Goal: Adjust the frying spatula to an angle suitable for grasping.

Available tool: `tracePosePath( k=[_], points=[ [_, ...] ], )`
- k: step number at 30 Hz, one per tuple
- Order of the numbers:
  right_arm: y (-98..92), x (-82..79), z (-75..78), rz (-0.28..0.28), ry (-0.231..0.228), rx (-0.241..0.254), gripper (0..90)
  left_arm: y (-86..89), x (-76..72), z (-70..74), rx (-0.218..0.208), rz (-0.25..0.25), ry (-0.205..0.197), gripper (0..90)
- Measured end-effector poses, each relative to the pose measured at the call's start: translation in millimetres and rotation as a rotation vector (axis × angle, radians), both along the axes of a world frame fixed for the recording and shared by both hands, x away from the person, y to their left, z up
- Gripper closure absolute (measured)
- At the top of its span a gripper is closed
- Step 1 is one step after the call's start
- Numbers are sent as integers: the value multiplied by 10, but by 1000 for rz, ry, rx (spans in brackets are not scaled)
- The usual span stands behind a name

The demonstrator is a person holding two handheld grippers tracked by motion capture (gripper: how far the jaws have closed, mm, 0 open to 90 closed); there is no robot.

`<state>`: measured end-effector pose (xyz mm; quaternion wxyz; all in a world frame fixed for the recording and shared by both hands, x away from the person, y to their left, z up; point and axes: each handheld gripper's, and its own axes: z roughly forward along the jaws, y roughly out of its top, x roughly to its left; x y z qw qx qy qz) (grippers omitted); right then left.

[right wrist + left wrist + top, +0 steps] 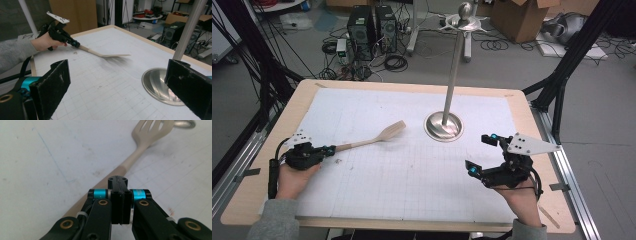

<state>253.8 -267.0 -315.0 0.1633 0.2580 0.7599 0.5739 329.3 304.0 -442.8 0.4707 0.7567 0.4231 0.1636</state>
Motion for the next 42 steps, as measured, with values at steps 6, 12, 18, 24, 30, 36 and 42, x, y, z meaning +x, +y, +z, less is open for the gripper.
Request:
tracePosePath(
  k=[6, 12, 18, 24, 30, 36, 42],
  points=[
    [-18, -13, -3, -2, 0, 4, 50, -215, 22, 223, -7, -41, -36, 899],
    [-45, -42, 3, -5, 1, 16, 50, -361, 175, 218, -5, -47, -17, 899],
    [-51, -44, 1, -6, 3, 24, 50, -559, 333, 283, 28, -64, 0, 899],
    [-46, -64, -8, 2, 3, 21, 50, -754, 507, 202, 5, -75, 33, 899],
    [-76, -78, -24, -4, 5, 27, 50, -940, 627, 72, 43, -78, 50, 898],
    [-102, -102, -23, -10, 9, 32, 50, -1031, 733, 49, 62, -64, 55, 898],
    [-138, -138, -13, -18, -1, 45, 50, -1090, 817, 54, 81, -53, 72, 899]
  ],
)
